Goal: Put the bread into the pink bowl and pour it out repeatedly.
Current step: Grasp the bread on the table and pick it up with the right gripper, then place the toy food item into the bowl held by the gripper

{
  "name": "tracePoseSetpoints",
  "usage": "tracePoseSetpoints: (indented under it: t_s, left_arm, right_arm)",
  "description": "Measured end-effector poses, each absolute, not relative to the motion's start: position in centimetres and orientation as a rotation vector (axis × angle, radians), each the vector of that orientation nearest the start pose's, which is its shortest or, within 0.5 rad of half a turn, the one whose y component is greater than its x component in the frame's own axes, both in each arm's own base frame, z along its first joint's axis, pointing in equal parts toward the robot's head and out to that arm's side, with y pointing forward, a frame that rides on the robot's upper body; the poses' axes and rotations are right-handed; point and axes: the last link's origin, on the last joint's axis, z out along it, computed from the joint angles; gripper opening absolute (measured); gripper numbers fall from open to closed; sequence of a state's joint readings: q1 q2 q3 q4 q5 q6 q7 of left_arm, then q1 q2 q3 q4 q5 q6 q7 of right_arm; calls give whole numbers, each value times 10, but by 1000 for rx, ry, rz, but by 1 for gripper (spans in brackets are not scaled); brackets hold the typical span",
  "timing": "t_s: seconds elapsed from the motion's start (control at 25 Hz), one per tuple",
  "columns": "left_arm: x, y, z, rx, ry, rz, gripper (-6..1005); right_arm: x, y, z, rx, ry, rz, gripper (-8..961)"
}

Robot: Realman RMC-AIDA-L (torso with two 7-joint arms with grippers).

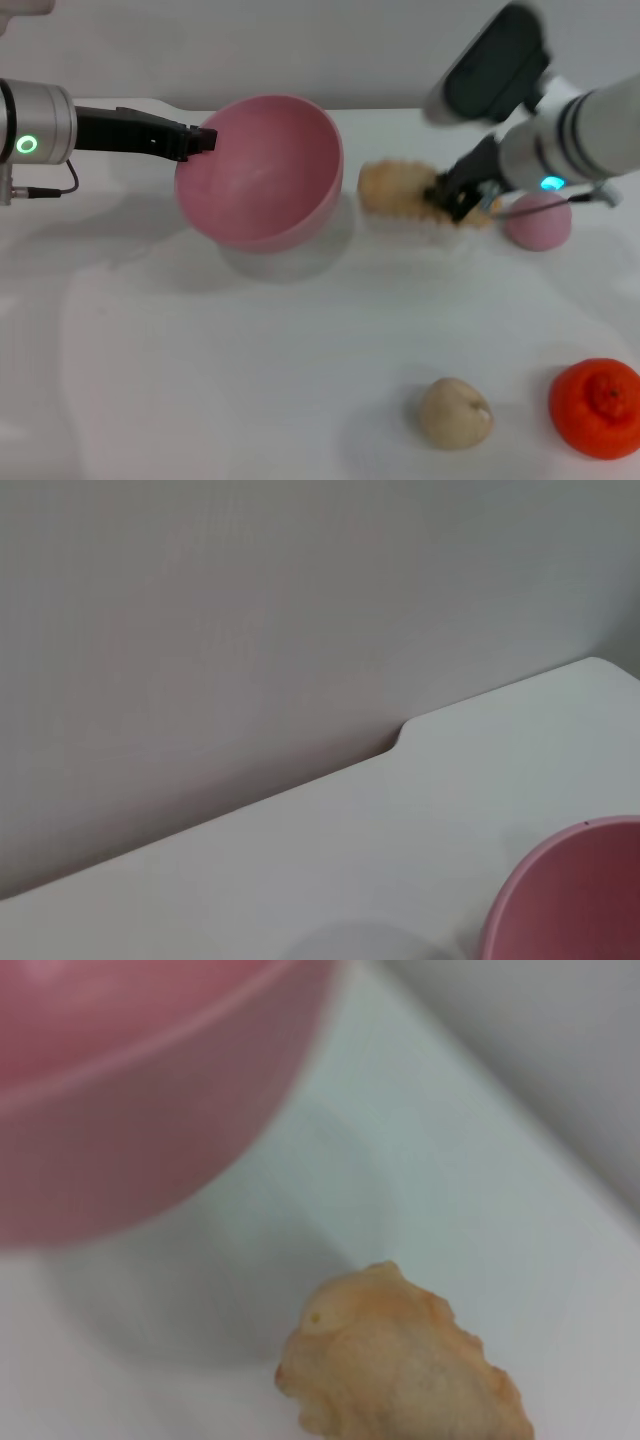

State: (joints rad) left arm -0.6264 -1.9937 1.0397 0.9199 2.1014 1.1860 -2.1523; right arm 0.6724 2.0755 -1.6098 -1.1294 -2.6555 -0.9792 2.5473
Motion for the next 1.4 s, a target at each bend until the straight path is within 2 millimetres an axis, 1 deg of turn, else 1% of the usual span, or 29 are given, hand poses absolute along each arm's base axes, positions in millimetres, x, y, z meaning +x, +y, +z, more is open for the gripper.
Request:
tracePoseSetpoints:
  t_s: [0.12,0.16,0.24,0.4,0.56,0.64,0.72,0.76,0.84,0.96,1.04,1.16,1.4]
  left_arm:
    - [-223,413,35,-2458,-1009,-303,165]
    - [-223,413,35,-2459,-1008,-301,165]
    - [-223,413,34,-2461,-1007,-299,165]
    - [-223,412,32,-2467,-1007,-296,165]
    - [-223,412,32,-2469,-1006,-295,166]
    - [-223,411,31,-2470,-1006,-296,166]
    - [-222,411,30,-2471,-1007,-297,166]
    - [-222,411,30,-2472,-1008,-298,166]
    - [-221,411,29,-2474,-1008,-299,166]
    - [-220,411,28,-2477,-1006,-302,167]
    - [-220,411,27,-2478,-1006,-302,167]
    - [-219,412,28,-2478,-1004,-304,167]
    - [-219,412,29,-2474,-1003,-307,168]
  right_arm:
    - [159,412,-23,-2384,507,-233,163]
    - [154,414,-12,-2352,492,-180,163]
    - [144,414,3,-2307,459,-105,162]
    - [111,409,31,-2221,346,61,162]
    - [78,399,45,-2188,238,178,156]
    - [63,392,44,-2203,199,234,153]
    - [47,384,39,-2236,159,283,152]
    - [39,379,34,-2261,133,305,151]
    - [28,372,23,-2303,94,318,150]
    - [17,362,1,-2365,32,316,147]
    - [15,357,-12,-2397,4,310,146]
    - [15,353,-26,-2429,-14,296,145]
    - [22,352,-42,-2464,-12,258,143]
